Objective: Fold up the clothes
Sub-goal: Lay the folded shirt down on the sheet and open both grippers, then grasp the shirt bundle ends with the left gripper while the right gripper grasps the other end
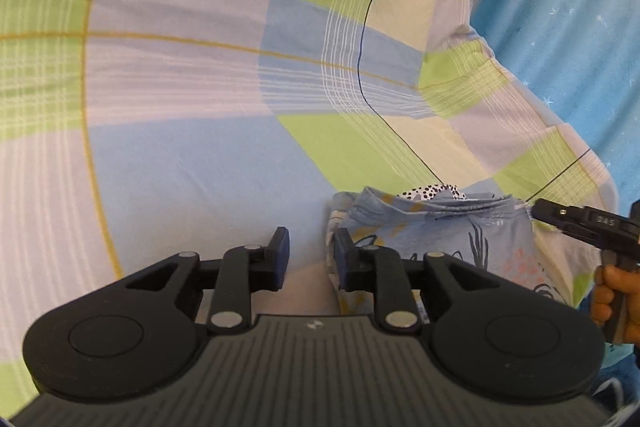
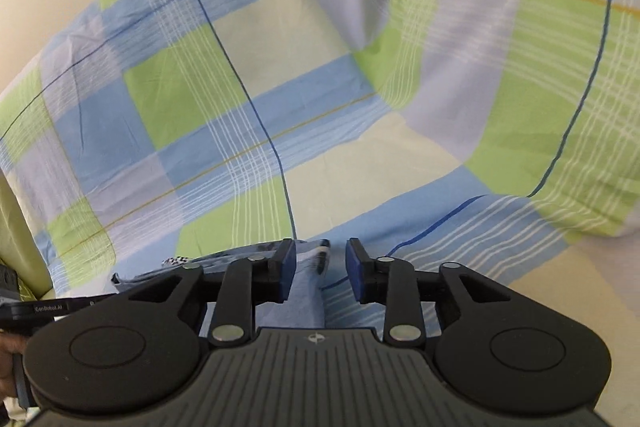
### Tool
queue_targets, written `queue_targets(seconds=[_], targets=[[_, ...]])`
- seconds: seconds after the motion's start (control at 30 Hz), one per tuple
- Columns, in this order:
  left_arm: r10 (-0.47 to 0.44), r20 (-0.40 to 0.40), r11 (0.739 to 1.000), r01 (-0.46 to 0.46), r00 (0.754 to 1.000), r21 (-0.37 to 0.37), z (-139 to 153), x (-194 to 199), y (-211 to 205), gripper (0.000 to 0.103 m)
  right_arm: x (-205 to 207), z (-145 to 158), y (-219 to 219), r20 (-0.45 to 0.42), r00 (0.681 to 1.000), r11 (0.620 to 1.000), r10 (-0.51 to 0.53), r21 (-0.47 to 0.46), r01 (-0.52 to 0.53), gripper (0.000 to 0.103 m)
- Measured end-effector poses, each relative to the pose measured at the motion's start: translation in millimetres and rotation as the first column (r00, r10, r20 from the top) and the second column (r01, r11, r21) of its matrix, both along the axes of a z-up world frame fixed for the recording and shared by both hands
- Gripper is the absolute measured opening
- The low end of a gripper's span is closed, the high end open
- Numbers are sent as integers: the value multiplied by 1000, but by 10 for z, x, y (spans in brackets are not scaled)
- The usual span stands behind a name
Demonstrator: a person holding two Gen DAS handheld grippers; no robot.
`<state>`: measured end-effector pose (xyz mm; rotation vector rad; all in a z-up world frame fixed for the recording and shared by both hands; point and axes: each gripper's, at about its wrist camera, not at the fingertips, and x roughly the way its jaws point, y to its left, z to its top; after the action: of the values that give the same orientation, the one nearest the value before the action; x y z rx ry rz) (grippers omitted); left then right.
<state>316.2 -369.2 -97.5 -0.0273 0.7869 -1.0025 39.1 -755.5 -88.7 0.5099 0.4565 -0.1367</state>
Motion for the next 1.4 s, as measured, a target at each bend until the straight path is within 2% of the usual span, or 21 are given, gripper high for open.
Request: queue_targets(seconds=[0.07,0.17,0.27,0.33,0.37,0.43,0.5,0.57,0.67,0.73,0.8,0.9,1.03,1.17,1.27,1.3,1.33,1.37,1.4], targets=[[-13,84,1000,10,996,26,116,-120,3,18,-52,79,145,16,999,998,28,-55,-27,35],[-118,129,993,114,985,39,250,-292,-69,18,-43,170,416,11,993,983,115,-144,-112,35],[-239,118,969,230,964,84,259,-388,-289,19,254,123,692,-95,960,942,264,-190,-278,33],[-276,97,957,265,956,114,188,-376,-466,19,508,50,819,-183,928,911,323,-207,-358,33],[-273,97,957,261,957,125,156,-357,-534,19,625,21,847,-212,918,899,336,-217,-380,33],[-190,119,978,176,975,115,126,-258,-580,18,791,13,845,-217,920,893,327,-247,-375,31],[-65,111,995,57,992,77,132,-96,-534,17,848,80,788,-173,952,910,251,-293,-293,32],[2,103,998,-8,995,58,153,-15,-442,16,815,148,727,-133,978,929,163,-312,-198,36],[-11,125,998,3,992,61,221,-142,-265,16,576,218,736,-93,979,943,179,-269,-198,38],[-50,159,996,37,986,85,269,-340,-126,19,323,209,795,-86,978,939,192,-273,-209,49],[-82,169,993,65,982,103,304,-572,36,23,51,175,867,-79,977,944,197,-253,-210,51],[-108,128,990,94,986,109,270,-886,287,31,-364,107,922,-43,984,967,172,-185,-177,51],[-134,67,985,125,989,119,96,-1214,482,32,-792,-16,857,-22,996,992,83,-89,-85,51],[-123,23,990,120,992,76,-25,-1280,494,33,-944,-51,717,-45,998,999,32,-38,-34,52],[-94,-9,995,94,996,36,-46,-1227,449,33,-954,-181,575,-64,997,997,37,72,-33,52],[-90,-5,995,91,996,33,-47,-1224,419,31,-945,-236,541,-71,997,992,43,119,-34,52],[-89,5,995,89,996,39,-48,-1231,396,17,-937,-292,507,-78,996,986,49,166,-35,52],[-89,20,995,88,996,51,-49,-1244,378,9,-928,-336,479,-85,995,979,52,201,-34,50],[-85,29,995,84,996,59,-55,-1254,370,1,-917,-363,461,-94,994,974,53,222,-31,26]])
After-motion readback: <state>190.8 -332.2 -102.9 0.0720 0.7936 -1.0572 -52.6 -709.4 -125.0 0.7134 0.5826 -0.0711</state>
